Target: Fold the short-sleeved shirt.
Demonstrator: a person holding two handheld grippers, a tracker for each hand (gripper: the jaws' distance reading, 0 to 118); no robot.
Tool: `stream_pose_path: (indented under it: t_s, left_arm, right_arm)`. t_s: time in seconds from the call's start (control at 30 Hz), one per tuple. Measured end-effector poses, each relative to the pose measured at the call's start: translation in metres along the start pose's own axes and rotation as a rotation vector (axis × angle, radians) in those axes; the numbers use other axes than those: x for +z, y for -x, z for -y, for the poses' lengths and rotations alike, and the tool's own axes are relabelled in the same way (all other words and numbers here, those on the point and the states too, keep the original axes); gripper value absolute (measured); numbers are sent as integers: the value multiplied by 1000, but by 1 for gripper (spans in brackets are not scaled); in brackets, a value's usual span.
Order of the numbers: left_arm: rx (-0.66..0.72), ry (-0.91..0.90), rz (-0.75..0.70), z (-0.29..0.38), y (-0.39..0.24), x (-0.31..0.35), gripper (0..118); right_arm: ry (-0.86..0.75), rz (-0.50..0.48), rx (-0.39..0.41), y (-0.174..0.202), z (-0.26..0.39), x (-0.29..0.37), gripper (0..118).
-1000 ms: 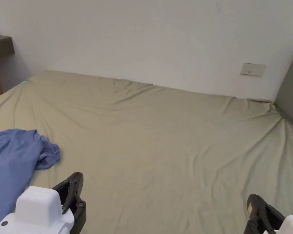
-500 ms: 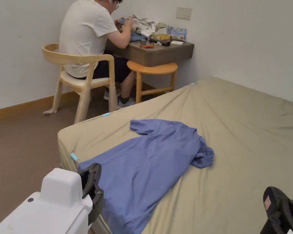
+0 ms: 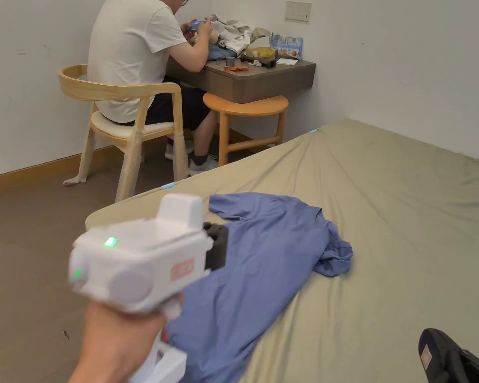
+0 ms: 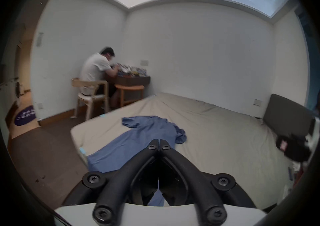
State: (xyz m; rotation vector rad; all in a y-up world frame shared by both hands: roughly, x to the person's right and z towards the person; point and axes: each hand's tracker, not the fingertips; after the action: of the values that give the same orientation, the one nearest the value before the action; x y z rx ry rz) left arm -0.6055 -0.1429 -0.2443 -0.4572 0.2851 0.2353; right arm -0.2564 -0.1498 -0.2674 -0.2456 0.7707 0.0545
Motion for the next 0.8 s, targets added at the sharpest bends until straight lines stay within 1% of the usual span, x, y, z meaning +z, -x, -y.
stream_pose_path:
  t_s: [0.07, 0.1, 0.13, 0.17, 0.23, 0.27, 0.3, 0.37, 0.4, 0.43, 0.47, 0.5, 0.53, 0.57, 0.6, 0.63, 0.67, 0.73, 0.8]
  left_arm:
    - [54, 151, 25, -26, 14, -67, 0]
    - [101, 259, 71, -35, 21, -100, 0]
    - [186, 324, 101, -39, 29, -133, 0]
    - [207, 414, 48, -37, 35, -165, 0]
    - [119, 552, -76, -27, 39, -214, 0]
    - [78, 596, -99, -22, 41, -232, 0]
    - [73, 589, -105, -18, 42, -247, 0]
    - [138, 599, -76, -17, 49, -269, 0]
    - [149, 590, -94, -16, 51, -281, 4]
    - [151, 587, -111, -14, 47, -284, 19]
    - [100, 569, -106, -9, 48, -292, 46]
    - [48, 573, -93, -3, 49, -300, 86]
    - [21, 585, -99, 3, 49, -309, 110]
    - [8, 618, -125, 10, 48, -317, 118]
    - [4, 627, -160, 16, 50, -325, 117]
    - [24, 635, -159, 21, 53, -332, 110]
    - [38, 665, -158, 26, 56, -337, 102]
    - [58, 677, -204, 38, 60, -344, 85]
    - [104, 673, -172, 44, 65, -344, 66]
  right_arm:
    - [18, -1, 3, 2, 4, -5, 0]
    - [31, 3, -1, 2, 7, -9, 0]
    - [47, 4, -12, 1, 9, -12, 0]
    - [63, 2, -25, 0, 11, -16, 0]
    - [83, 7, -39, -1, 15, -22, 0]
    - [94, 14, -38, -2, 16, -25, 0]
    - [106, 17, -39, -2, 17, -28, 0]
    - [115, 15, -38, -5, 18, -31, 0]
    - [116, 21, -34, -6, 19, -33, 0]
    - [125, 29, -28, -7, 20, -37, 0]
    - [136, 37, -27, -10, 21, -40, 1]
    - [139, 41, -28, -12, 23, -43, 1]
    - [144, 45, -30, -14, 24, -45, 1]
    - [151, 52, -34, -16, 24, -46, 1]
    - [153, 59, -36, -17, 24, -47, 1]
    - [154, 63, -35, -18, 24, -47, 1]
    - [156, 69, -34, -19, 24, -48, 0]
    - [164, 81, -36, -22, 26, -47, 0]
    - [171, 86, -40, -25, 28, -46, 1]
